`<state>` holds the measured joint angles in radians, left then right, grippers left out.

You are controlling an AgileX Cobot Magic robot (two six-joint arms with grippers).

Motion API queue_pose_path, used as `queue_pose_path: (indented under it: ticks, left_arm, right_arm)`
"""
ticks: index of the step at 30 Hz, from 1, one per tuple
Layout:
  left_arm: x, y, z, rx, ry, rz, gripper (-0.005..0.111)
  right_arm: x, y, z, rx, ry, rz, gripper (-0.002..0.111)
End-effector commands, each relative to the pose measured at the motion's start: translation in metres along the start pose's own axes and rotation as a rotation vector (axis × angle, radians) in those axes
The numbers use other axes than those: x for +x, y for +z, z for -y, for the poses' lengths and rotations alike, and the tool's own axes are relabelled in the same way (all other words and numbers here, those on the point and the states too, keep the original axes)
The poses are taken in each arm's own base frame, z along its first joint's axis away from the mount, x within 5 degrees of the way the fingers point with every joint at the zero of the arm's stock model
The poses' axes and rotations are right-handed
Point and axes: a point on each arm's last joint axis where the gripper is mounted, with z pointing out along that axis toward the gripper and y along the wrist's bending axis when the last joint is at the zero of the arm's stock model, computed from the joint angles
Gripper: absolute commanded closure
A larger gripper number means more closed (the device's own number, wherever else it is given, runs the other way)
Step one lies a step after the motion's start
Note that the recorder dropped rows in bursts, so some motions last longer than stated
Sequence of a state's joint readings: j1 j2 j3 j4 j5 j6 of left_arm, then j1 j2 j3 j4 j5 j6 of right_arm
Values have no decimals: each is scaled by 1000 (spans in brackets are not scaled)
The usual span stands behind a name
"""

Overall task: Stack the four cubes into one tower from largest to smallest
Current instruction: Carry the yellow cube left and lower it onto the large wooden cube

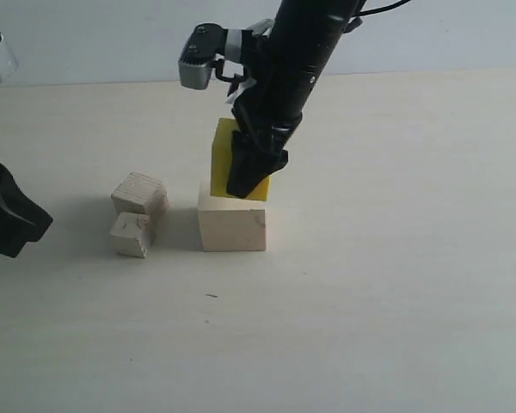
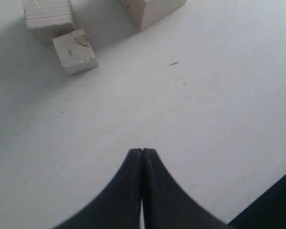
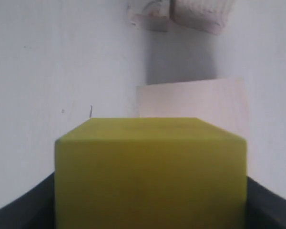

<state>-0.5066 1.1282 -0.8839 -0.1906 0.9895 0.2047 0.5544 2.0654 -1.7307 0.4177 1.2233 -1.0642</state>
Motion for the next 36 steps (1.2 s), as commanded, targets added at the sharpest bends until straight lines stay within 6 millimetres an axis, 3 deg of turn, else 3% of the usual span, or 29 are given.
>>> queue_pose_path:
  ticks: [1, 10, 19, 30, 36]
  left_arm:
    - [1, -2, 0, -5, -3, 6, 107]
    - [1, -3, 1, 2, -7, 9, 107]
    - [1, -3, 1, 4, -8, 9, 107]
    - [1, -3, 1, 5, -9, 9, 107]
    - [1, -3, 1, 5, -9, 9, 107]
  right_arm:
    - [-10, -2, -10, 8, -94, 15, 108]
    - [-10, -1, -1, 107, -146, -4, 108]
    - [-7, 18, 11, 118, -144, -22, 108]
    - [-12, 13, 15, 142, -157, -11, 108]
    - [-8, 23, 18, 124, -151, -36, 108]
